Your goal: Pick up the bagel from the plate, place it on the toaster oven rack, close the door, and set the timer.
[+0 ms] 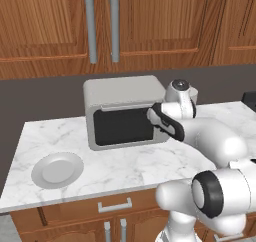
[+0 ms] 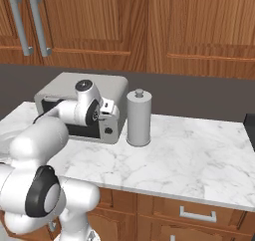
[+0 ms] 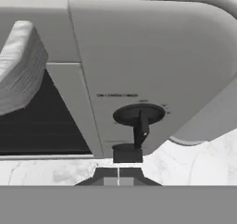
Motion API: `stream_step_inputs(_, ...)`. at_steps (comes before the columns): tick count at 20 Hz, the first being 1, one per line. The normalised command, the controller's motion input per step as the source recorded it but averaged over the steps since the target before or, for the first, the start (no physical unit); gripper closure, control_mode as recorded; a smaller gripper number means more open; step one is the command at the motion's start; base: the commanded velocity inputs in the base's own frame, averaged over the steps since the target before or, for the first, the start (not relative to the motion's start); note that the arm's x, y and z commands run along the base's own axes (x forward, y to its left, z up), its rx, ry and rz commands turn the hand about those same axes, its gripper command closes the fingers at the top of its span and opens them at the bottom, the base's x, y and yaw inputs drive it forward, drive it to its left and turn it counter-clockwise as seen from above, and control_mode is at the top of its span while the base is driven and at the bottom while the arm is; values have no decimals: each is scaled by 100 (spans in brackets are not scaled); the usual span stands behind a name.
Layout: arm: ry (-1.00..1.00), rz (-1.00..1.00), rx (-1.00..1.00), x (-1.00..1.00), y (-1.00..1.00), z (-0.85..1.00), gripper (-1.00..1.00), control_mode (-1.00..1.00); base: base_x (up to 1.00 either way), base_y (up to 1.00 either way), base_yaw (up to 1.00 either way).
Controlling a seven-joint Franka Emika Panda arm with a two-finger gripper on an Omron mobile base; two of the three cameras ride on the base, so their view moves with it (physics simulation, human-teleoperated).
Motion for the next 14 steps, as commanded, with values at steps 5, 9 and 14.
stream_step_inputs(5, 0, 1, 0, -13, 37, 1, 100, -100, 0, 0, 0)
stream_step_inputs(9, 0, 0, 0, 21, 8, 1, 100, -100, 0, 0, 0)
stream_step_inputs(14, 0, 0, -2, 36, 0, 0, 100, -100, 0, 0, 0)
